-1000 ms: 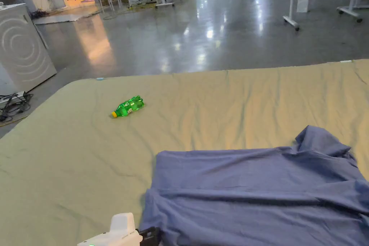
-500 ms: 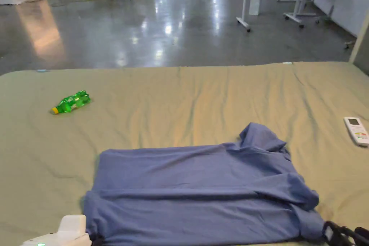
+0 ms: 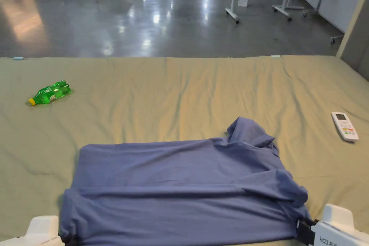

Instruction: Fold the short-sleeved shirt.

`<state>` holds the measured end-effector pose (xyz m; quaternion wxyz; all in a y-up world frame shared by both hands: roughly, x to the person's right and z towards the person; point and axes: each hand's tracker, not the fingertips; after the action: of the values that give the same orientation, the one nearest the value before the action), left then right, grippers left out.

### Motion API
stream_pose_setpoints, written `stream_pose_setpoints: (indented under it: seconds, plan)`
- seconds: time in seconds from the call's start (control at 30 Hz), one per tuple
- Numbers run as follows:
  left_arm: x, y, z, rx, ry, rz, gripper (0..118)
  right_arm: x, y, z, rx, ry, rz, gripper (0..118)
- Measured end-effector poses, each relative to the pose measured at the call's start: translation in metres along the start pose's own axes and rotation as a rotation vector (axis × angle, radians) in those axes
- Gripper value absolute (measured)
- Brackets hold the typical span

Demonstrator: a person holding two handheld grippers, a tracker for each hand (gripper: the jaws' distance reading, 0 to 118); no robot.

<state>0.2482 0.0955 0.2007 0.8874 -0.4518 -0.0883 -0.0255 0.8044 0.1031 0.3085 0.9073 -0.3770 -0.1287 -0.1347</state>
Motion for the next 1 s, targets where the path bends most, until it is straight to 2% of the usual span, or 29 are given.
stream_pose_setpoints:
  seconds: [0.03,0.13,0.2,0.43,0.53,0.67,0.73,0.77,0.8,0.83,0.87,0.93,1.0]
  plan:
    - [-0.002,0.002,0.004,0.005,-0.010,-0.006,9,0.000,0.001,0.002,-0.004,0.004,0.014,9]
    - [0.001,0.005,0.033,0.062,-0.020,0.005,8,0.006,0.004,0.019,0.052,0.007,-0.047,9]
    - [-0.002,0.007,0.045,0.039,-0.027,0.011,8,0.008,0.002,0.033,0.051,0.013,-0.068,9]
    - [-0.017,-0.036,0.094,0.035,-0.048,-0.001,8,0.025,-0.044,0.089,0.049,0.003,-0.106,9]
    - [-0.014,-0.066,0.118,-0.005,-0.057,-0.037,8,0.027,-0.070,0.128,0.013,0.000,-0.149,9]
    - [-0.008,-0.091,0.123,-0.043,-0.046,-0.119,8,0.029,-0.094,0.141,-0.061,-0.010,-0.115,9]
    - [-0.011,-0.095,0.116,-0.048,-0.049,-0.125,8,0.030,-0.098,0.138,-0.042,-0.003,-0.096,9]
    - [-0.011,-0.095,0.113,-0.044,-0.051,-0.123,13,0.030,-0.097,0.136,-0.047,-0.027,-0.081,14]
    - [-0.011,-0.095,0.112,-0.052,-0.035,-0.117,36,0.024,-0.091,0.139,-0.069,-0.078,-0.058,37]
    - [-0.013,-0.096,0.113,-0.060,-0.010,-0.113,60,0.024,-0.089,0.141,-0.080,-0.088,-0.039,56]
    - [-0.017,-0.098,0.116,-0.061,-0.007,-0.112,78,0.027,-0.089,0.147,-0.065,-0.071,-0.047,69]
    - [-0.022,-0.105,0.132,-0.044,-0.036,-0.084,81,0.035,-0.090,0.161,-0.014,-0.003,-0.088,70]
    - [-0.026,-0.110,0.149,-0.011,-0.067,-0.047,81,0.038,-0.089,0.176,0.010,0.014,-0.102,70]
